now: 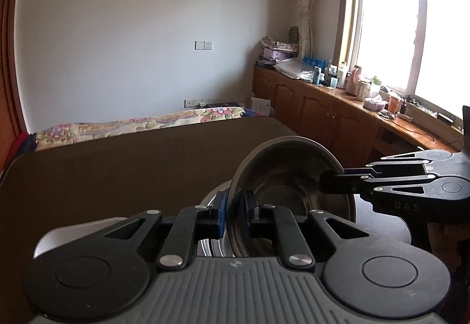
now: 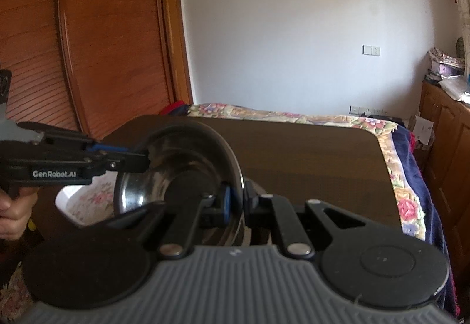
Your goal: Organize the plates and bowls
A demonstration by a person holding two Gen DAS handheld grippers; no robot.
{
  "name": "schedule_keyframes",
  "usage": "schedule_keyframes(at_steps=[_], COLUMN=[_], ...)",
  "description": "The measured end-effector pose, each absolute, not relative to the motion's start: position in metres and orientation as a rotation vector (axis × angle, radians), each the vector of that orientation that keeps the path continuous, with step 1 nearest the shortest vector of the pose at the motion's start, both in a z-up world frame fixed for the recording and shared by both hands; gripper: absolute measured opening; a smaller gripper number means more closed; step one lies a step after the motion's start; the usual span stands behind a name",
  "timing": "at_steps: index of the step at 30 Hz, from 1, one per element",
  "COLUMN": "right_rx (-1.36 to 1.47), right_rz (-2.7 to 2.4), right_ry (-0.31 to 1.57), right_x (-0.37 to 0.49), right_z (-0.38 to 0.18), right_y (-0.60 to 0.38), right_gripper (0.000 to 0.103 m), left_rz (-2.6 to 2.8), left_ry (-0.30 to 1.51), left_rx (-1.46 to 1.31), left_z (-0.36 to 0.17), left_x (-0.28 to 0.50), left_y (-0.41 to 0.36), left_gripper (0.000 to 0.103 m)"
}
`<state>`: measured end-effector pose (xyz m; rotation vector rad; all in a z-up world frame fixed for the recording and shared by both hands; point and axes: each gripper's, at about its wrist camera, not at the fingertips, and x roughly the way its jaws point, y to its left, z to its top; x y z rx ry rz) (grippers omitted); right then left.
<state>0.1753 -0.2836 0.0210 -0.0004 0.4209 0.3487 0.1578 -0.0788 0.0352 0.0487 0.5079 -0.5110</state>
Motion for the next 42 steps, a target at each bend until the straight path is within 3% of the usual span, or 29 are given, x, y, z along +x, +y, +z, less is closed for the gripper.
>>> schedule_keyframes(at_steps=[37, 40, 42], right_rx=[-0.044, -0.035, -0.025], right_rz=[0.316, 0.313, 0.304], right_ry=[0.319, 0.310, 0.292], right_x=[0.177, 0.175, 0.172], right_z=[-0.009, -0.007, -0.005], right_y=[-0.264, -0.266, -0.268], right_gripper=[0.016, 0.025, 0.037], left_rz=[-0.426, -0.421, -0.409], left_ry=[0.456, 0.442, 0.420], left_rx=[0.009, 0.006, 0.015], left_z=[-0.003, -0.001, 0.000], left_x=[0.161, 0.158, 0.150], left_y=[-0.090, -0.088, -0.089], left_gripper=[0.036, 0.036, 0.036])
